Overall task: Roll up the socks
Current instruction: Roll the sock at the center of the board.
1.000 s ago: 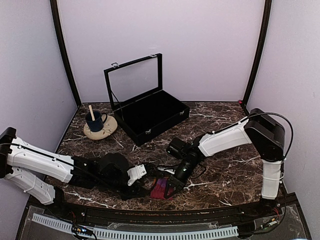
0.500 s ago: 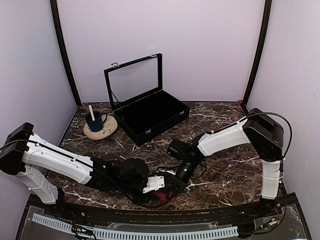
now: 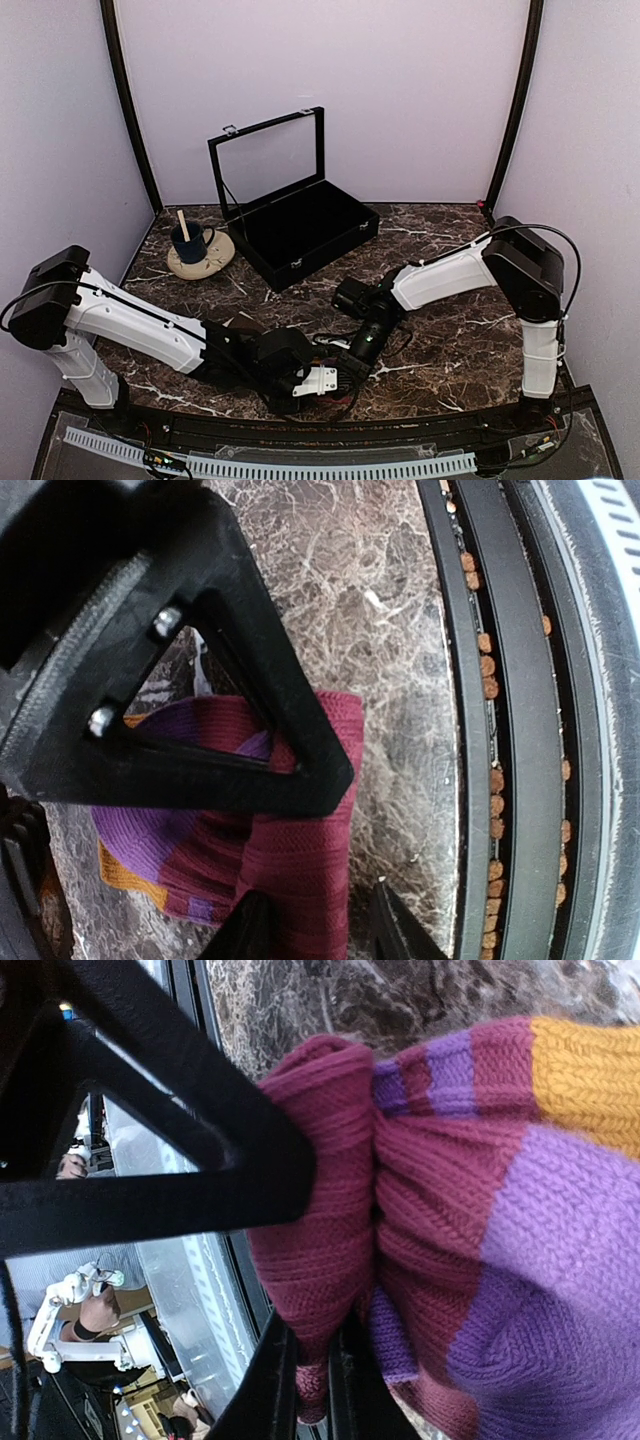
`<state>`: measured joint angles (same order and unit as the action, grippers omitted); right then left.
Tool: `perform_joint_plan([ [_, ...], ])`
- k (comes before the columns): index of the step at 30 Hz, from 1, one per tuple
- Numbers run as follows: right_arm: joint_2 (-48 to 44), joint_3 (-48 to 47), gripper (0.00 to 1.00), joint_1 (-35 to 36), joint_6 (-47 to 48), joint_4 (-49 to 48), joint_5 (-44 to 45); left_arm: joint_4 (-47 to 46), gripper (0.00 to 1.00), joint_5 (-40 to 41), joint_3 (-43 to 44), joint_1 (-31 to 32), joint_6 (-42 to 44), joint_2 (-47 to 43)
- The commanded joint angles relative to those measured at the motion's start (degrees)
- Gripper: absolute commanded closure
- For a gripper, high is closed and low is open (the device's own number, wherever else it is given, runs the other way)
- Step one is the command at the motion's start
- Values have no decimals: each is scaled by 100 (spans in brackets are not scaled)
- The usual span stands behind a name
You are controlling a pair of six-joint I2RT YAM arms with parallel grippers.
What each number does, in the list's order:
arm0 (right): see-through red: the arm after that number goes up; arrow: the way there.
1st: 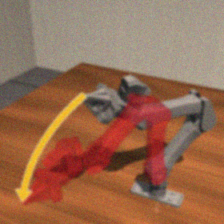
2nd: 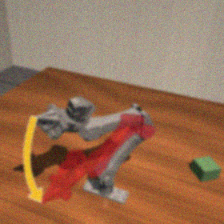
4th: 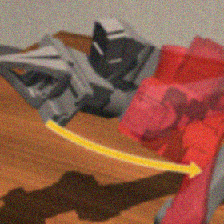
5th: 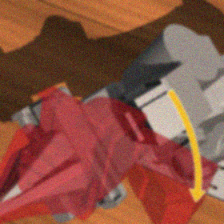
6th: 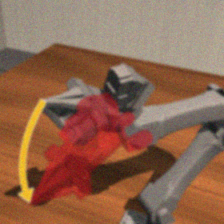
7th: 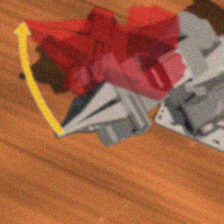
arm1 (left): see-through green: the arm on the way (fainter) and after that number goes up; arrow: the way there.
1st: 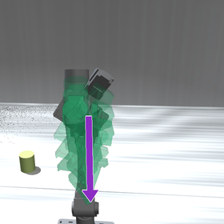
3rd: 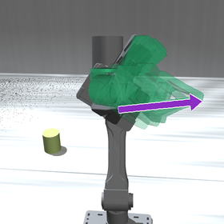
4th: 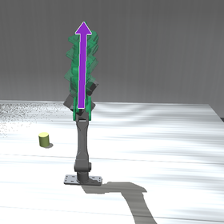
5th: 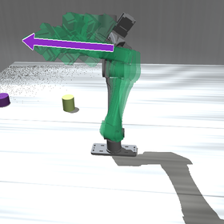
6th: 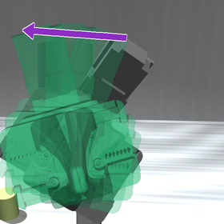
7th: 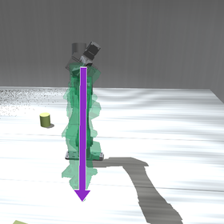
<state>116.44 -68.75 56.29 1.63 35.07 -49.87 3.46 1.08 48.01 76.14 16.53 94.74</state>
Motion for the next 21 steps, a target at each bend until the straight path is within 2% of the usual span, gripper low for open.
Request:
perform_joint_plan([
  [1, 269, 7, 100, -22, 85, 285, 344, 157, 63, 307, 120, 33, 174, 96],
  [10, 368, -119, 100, -22, 179, 437, 329, 43, 64, 620, 198, 38, 390, 254],
  [21, 349, -87, 100, -37, 132, 418, 337, 482, 90, 336, 388, 32, 264, 583],
])
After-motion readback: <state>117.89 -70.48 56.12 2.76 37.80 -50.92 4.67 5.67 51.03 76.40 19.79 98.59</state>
